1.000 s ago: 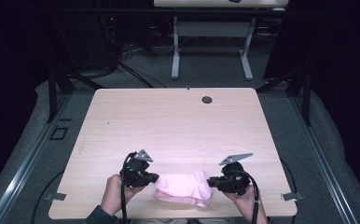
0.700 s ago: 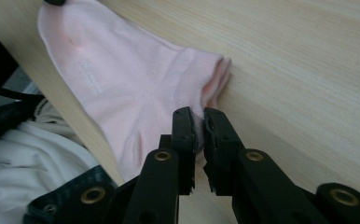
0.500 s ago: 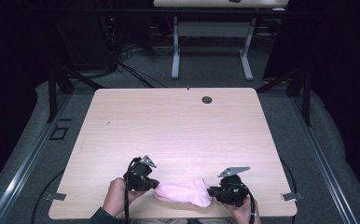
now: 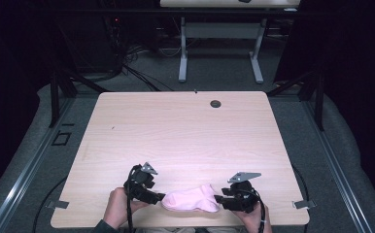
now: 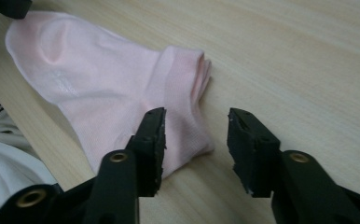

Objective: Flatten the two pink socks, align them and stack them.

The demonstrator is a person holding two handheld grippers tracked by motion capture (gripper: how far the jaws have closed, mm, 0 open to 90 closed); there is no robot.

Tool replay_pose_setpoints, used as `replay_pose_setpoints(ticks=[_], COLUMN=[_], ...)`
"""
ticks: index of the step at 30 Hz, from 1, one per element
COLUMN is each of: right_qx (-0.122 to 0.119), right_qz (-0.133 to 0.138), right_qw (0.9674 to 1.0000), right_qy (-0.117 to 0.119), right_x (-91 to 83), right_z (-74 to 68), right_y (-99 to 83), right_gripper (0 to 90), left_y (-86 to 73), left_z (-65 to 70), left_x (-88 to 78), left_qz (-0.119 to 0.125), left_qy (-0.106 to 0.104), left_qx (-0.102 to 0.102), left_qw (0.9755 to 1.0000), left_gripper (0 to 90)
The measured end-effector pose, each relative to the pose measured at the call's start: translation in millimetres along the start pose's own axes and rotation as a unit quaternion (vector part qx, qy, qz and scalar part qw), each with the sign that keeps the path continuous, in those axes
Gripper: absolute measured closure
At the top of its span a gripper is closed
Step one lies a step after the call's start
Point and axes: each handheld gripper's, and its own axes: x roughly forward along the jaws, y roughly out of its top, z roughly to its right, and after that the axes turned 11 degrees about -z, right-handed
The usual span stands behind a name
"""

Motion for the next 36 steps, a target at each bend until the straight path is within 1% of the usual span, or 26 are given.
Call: replay_pose_setpoints(ticks=[2,3,4,5,8,9,10,12,13,15,16,17,18,20,21,22,24,26,27,29,30,31,32,34,35,36], right_qx=[-0.003,0.001,0.001,0.0,0.004,0.004,0.004,0.006,0.006,0.016,0.02,0.028,0.028,0.041,0.055,0.055,0.063,0.074,0.078,0.081,0.084,0.084,0.087,0.081,0.081,0.079], right_qz=[0.006,0.018,0.018,0.027,0.041,0.045,0.045,0.054,0.054,0.06,0.06,0.056,0.056,0.054,0.057,0.057,0.056,0.05,0.049,0.043,0.041,0.04,0.041,0.042,0.044,0.046], right_qw=[1.0,0.9998,0.9998,0.9996,0.9988,0.9983,0.9983,0.9971,0.9971,0.9957,0.9951,0.9943,0.9943,0.9931,0.9915,0.9915,0.9898,0.9888,0.9877,0.9864,0.9855,0.9851,0.9842,0.9833,0.9813,0.9818], right_qy=[-0.004,-0.007,-0.007,-0.009,-0.026,-0.037,-0.037,-0.054,-0.054,-0.068,-0.076,-0.086,-0.086,-0.096,-0.103,-0.103,-0.115,-0.12,-0.126,-0.137,-0.142,-0.144,-0.149,-0.158,-0.169,-0.167], right_x=[-5.2,-9.9,-9.9,-11.4,-18.9,-24.2,-24.2,-32.2,-32.2,-35.5,-36.4,-37.6,-37.6,-37.1,-35.3,-35.3,-33.3,-31.5,-29.8,-27.4,-25.5,-23.8,-21.5,-18.1,-17.1,-17.3], right_z=[3.4,6.6,6.6,8.9,15.2,20.6,20.6,29.2,29.2,35.9,40.2,49.4,49.4,59.1,68.3,68.3,77.9,86.5,90.5,97.7,100.6,103.4,105.4,108.4,108.3,109.2], right_y=[-0.1,-0.5,-0.5,-1.0,-2.7,-4.0,-4.0,-7.6,-7.6,-11.2,-13.0,-17.3,-17.3,-22.2,-27.4,-27.4,-32.4,-36.8,-38.6,-42.2,-43.6,-45.0,-46.1,-48.0,-48.5,-49.0], right_gripper=[42.4,34.7,34.7,30.9,20.7,15.8,15.8,13.2,13.2,10.0,8.2,6.0,6.0,3.4,1.6,1.6,0.0,0.0,0.0,0.0,0.0,0.0,0.0,0.0,0.0,0.0], left_y=[-3.8,-5.9,-7.9,-10.1,-17.7,-20.2,-23.0,-29.3,-32.5,-39.3,-42.8,-46.3,-49.9,-57.0,-63.5,-63.5,-69.6,-74.6,-77.0,-81.1,-83.3,-85.2,-86.8,-90.1,-91.4,-92.4], left_z=[-3.0,-4.5,-5.5,-7.3,-11.8,-14.3,-16.2,-20.4,-22.9,-27.7,-30.9,-33.7,-36.8,-43.9,-51.5,-51.5,-58.1,-65.4,-67.8,-73.0,-74.7,-77.0,-79.0,-80.9,-82.0,-82.7], left_x=[-4.5,-6.6,-8.7,-11.1,-16.3,-17.9,-19.1,-21.0,-21.6,-21.9,-21.5,-20.9,-19.6,-16.7,-12.4,-12.4,-8.5,-4.2,-2.2,1.6,3.6,5.2,7.0,8.2,8.3,8.9], left_qz=[0.015,0.024,0.031,0.037,0.06,0.062,0.067,0.075,0.076,0.079,0.079,0.081,0.084,0.085,0.085,0.085,0.083,0.084,0.085,0.089,0.094,0.096,0.099,0.113,0.117,0.123], left_qy=[0.009,0.014,0.022,0.028,0.043,0.048,0.055,0.069,0.074,0.089,0.092,0.098,0.105,0.109,0.115,0.115,0.124,0.128,0.135,0.142,0.152,0.156,0.158,0.162,0.163,0.163], left_qx=[-0.007,-0.012,-0.017,-0.017,-0.031,-0.033,-0.039,-0.051,-0.055,-0.066,-0.071,-0.079,-0.086,-0.099,-0.114,-0.114,-0.127,-0.133,-0.141,-0.146,-0.149,-0.151,-0.154,-0.157,-0.156,-0.157], left_qw=[0.9998,0.9996,0.9991,0.9988,0.9968,0.9963,0.9955,0.9935,0.9929,0.9907,0.9901,0.9888,0.9873,0.9855,0.9831,0.9831,0.9806,0.9792,0.977,0.975,0.9726,0.9715,0.9703,0.9678,0.9672,0.9661], left_gripper=[23.6,18.2,18.2,16.1,13.6,9.7,9.7,6.2,6.2,4.2,3.2,1.4,1.4,0.2,0.2,0.2,0.2,0.1,0.1,0.0,0.0,0.0,0.0,0.0,0.0,0.0])
